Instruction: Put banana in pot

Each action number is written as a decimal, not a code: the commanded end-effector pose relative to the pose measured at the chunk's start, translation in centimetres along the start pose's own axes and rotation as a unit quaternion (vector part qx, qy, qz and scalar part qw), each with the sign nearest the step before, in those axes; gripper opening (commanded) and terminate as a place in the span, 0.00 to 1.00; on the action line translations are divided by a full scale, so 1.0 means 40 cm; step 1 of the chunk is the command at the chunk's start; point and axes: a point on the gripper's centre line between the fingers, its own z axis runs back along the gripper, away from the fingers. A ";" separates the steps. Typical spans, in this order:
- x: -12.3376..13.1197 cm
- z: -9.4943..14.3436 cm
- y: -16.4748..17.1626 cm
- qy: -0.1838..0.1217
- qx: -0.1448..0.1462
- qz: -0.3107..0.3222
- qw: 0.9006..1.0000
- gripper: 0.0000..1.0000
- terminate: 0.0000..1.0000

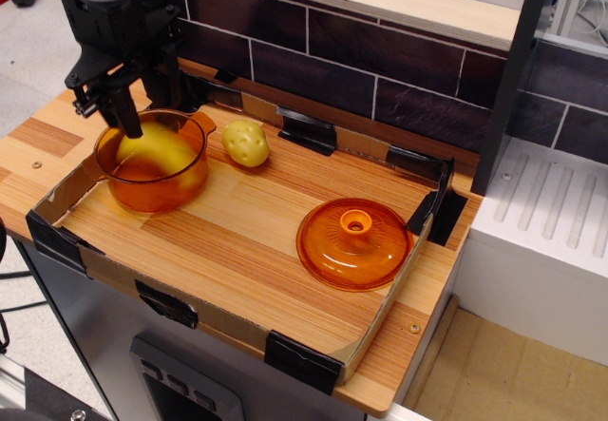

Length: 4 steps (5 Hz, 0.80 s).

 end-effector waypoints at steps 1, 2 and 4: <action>-0.021 0.073 -0.028 -0.008 -0.031 -0.016 0.999 1.00 0.00; -0.043 0.141 -0.049 0.011 -0.050 -0.026 0.998 1.00 0.00; -0.061 0.167 -0.062 0.023 -0.049 -0.041 0.998 1.00 0.00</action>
